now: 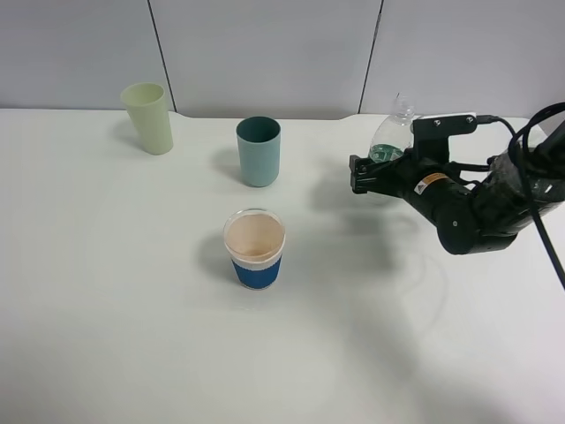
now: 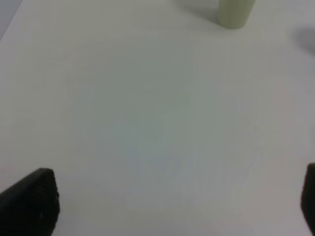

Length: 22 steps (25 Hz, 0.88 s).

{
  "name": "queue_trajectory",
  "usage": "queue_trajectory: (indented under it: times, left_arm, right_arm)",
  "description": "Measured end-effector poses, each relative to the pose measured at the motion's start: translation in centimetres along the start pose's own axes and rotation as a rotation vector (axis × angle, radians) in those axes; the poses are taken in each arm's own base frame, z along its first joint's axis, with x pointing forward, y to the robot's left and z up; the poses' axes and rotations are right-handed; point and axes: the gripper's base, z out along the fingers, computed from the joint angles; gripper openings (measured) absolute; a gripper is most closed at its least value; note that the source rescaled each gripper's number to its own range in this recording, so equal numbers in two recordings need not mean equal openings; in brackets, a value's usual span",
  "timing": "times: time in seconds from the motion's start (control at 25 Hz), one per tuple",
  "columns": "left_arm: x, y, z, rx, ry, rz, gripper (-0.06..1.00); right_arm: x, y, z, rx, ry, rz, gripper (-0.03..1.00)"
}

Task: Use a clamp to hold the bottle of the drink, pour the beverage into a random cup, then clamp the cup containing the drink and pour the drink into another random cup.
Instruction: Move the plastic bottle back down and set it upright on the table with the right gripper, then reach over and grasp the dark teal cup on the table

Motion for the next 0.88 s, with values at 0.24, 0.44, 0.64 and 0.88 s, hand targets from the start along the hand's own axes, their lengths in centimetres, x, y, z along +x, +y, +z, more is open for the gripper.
queue_trajectory:
  times: [0.24,0.44,0.64,0.88]
  left_arm:
    - [0.0,0.0,0.0,0.000,0.000,0.000,1.00]
    - [0.0,0.0,0.0,0.000,0.000,0.000,1.00]
    - [0.0,0.0,0.0,0.000,0.000,0.000,1.00]
    - [0.0,0.0,0.0,0.000,0.000,0.000,1.00]
  right_arm:
    - [-3.3,-0.1,-0.9,-0.006,-0.075,0.011,1.00]
    - [-6.9,-0.2,-2.5,-0.011,-0.131,-0.046,1.00]
    - [-10.3,-0.5,-4.6,-0.014,-0.178,-0.154,1.00]
    - [-14.4,-1.1,-7.7,-0.011,-0.274,-0.173,1.00]
